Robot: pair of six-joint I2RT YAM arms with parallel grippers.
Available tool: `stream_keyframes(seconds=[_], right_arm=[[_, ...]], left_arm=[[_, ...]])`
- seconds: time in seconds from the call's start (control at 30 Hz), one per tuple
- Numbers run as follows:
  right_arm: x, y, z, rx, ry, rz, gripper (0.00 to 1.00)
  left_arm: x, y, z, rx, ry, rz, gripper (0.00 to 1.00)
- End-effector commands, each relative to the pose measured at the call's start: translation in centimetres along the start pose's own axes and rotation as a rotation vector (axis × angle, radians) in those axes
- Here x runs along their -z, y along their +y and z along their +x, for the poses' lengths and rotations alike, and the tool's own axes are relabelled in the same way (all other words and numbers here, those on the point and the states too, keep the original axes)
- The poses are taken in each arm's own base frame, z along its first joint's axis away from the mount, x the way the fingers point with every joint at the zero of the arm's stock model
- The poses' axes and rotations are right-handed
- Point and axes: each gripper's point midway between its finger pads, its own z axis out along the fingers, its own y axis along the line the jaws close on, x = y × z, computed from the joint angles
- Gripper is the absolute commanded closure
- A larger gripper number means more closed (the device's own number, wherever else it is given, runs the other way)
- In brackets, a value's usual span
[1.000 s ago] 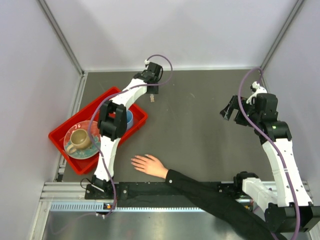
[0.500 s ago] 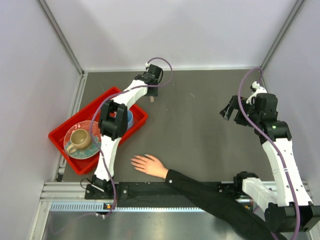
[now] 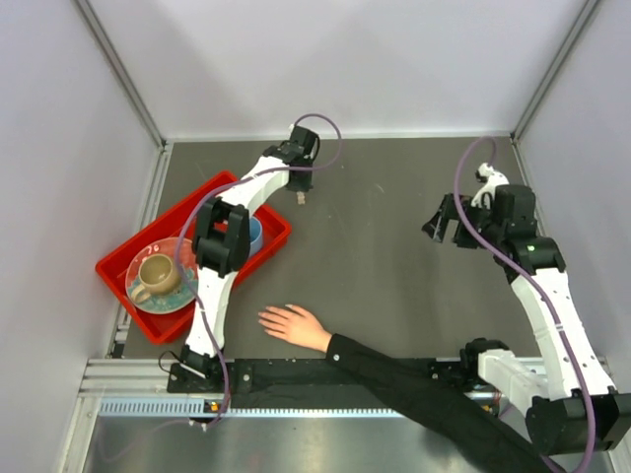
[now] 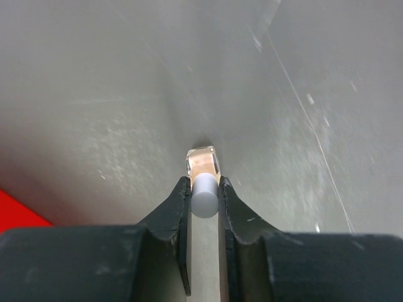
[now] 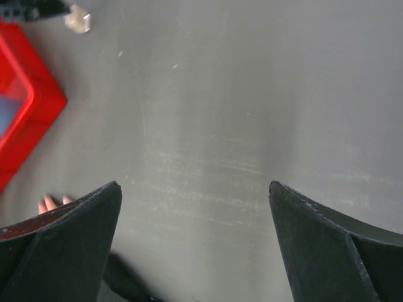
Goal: Paint the nails
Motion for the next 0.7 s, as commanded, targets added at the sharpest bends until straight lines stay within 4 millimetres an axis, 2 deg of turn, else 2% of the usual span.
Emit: stream_keyframes(seconds=[0.0,0.07,0.1,0.13,0.17,0.2,0.23,0.27,0.3,0.37,0.4,0.47,0.57,0.67], right_arm=[[-0.2,4.6,-1.1,0.183,-0.07,-0.2,0.01],[-0.3,6.6,-0.7,0.217,-0.052,-0.297,0.01],[-0.5,7.4,-1.0,0.237,-0.072,-0.339,0.02],[-0.3,8.6,-0.7,0.263,-0.068,-0.418,0.02],[-0.2,9.4,-0.4,0.282,-0.069,-0.476,0.02],[-0.3,10.4,-0.6,0.312,-0.103,-0.544,0.02],[0.5,11.8,0.1,0.331,-0.086,-0.646,0.03],[0.7,12.5,0.3,0.346,-0.082,-0.694,0.05],[1.3,13.9,0.9,0.379,-0.072,-0.757,0.05],[2.1,15.6,1.7,0.46,-0.077,-0.835,0.05],[2.8,17.0,2.5,0.504,-0.063,-0.892,0.05],[3.9,18.8,3.6,0.562,-0.05,-1.004,0.07],[5.4,21.1,5.3,0.634,-0.022,-1.134,0.11],[5.9,22.8,5.8,0.674,-0.013,-1.174,0.15]], left_arm=[[8.7,-3.1,-1.7,-0.045,0.007,0.287,1.0],[11.9,-4.5,-1.3,-0.067,0.026,0.405,1.0],[15.9,-5.6,-1.3,-0.073,0.025,0.528,1.0],[16.9,-5.8,0.2,-0.074,0.059,0.569,1.0],[18.7,-6.3,0.7,-0.064,0.065,0.624,1.0],[22.9,-7.4,0.5,-0.08,0.014,0.753,1.0],[24.0,-8.0,2.5,-0.083,0.046,0.824,1.0],[25.5,-8.4,3.1,-0.094,0.033,0.879,1.0],[29.3,-8.5,2.8,-0.129,-0.044,0.947,1.0],[31.5,-8.4,4.4,-0.193,-0.068,0.972,1.0],[33.9,-8.3,4.7,-0.225,-0.106,0.999,1.0],[37.6,-8.3,6.5,-0.303,-0.106,1.102,1.0],[40.4,-8.3,8.8,-0.391,-0.106,1.161,1.0],[41.5,-8.5,10.1,-0.436,-0.108,1.161,1.0]])
